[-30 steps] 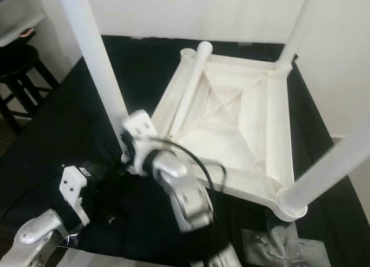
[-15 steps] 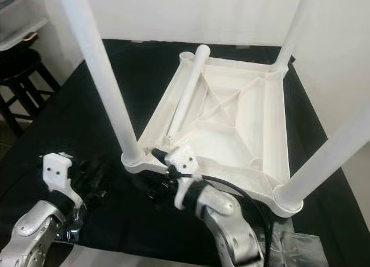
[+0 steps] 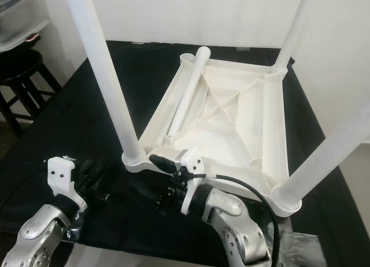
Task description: Building children table
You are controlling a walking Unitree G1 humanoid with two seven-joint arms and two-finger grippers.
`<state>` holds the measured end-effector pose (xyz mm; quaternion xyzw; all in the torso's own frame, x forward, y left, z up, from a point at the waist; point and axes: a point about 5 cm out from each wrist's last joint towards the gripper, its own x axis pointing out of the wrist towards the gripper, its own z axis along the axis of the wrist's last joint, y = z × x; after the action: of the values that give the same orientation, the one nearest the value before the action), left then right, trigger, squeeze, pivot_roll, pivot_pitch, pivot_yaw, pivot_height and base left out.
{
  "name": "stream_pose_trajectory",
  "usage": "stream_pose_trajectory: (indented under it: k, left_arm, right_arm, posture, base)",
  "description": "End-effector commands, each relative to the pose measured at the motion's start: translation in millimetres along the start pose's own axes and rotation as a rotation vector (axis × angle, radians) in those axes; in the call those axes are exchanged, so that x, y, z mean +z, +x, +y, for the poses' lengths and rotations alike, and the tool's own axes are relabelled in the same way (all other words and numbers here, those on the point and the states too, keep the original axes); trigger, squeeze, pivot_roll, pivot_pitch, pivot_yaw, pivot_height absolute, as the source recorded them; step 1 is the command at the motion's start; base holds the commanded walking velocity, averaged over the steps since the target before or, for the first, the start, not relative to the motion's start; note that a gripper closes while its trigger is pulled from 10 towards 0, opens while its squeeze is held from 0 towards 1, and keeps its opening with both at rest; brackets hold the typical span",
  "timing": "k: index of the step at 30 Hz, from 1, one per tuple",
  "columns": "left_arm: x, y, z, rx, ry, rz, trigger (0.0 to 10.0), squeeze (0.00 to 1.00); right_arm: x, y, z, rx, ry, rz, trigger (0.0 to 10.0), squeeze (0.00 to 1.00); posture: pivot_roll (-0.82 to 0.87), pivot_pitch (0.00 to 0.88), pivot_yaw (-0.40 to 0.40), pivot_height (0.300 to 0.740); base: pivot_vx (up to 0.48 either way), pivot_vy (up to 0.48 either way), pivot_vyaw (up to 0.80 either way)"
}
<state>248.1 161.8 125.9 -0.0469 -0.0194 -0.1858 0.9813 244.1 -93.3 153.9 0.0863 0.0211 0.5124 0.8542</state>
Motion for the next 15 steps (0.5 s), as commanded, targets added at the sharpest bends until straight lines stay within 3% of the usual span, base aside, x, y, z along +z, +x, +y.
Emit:
stream_pose_trajectory:
  k: [1,15]
  left_arm:
    - [-4.8,-0.3,-1.9,-0.003,-0.017,0.021,10.0,0.0]
    - [-7.1,5.5,-1.2,-0.017,-0.041,0.025,10.0,0.0]
  right_arm:
    - [-2.3,0.2,1.6,0.024,0.021,0.01,10.0,0.0]
    - [-5.7,0.5,1.8,0.134,0.089,0.035,10.0,0.0]
  posture:
    - [-0.06,0.112,0.021,0.74]
    - [-0.06,0.103,0.019,0.74]
  base:
    - [0.0,-0.472,0.0]
    - [0.0,-0.472,0.0]
